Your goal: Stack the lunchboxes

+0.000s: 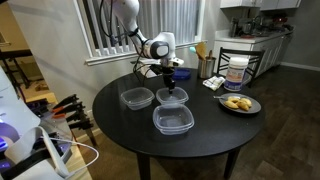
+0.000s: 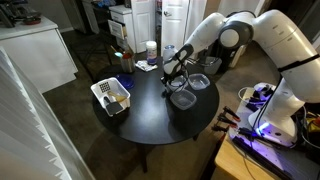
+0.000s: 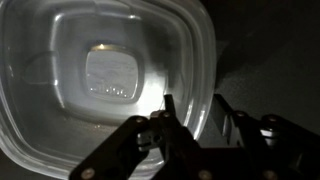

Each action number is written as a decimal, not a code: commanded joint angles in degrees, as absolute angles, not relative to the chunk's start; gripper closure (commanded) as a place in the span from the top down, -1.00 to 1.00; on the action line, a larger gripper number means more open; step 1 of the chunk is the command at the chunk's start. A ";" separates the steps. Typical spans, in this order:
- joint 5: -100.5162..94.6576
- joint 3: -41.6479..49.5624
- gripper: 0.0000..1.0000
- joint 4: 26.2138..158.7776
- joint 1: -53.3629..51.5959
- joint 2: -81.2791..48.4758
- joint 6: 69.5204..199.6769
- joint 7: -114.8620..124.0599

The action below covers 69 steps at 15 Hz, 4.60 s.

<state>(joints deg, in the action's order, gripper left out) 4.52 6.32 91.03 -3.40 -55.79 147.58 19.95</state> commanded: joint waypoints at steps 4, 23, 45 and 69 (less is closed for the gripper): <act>3.89 8.47 -0.97 89.97 -5.88 -55.29 146.73 22.57; -14.87 7.34 -0.97 98.08 -21.49 -39.25 117.39 36.70; -12.63 0.44 -0.39 102.88 -16.17 -42.08 120.64 28.45; 4.49 2.09 1.00 110.45 1.55 -41.76 148.85 19.17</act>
<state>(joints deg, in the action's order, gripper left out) -1.72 2.99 108.84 -2.89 -39.85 144.01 21.99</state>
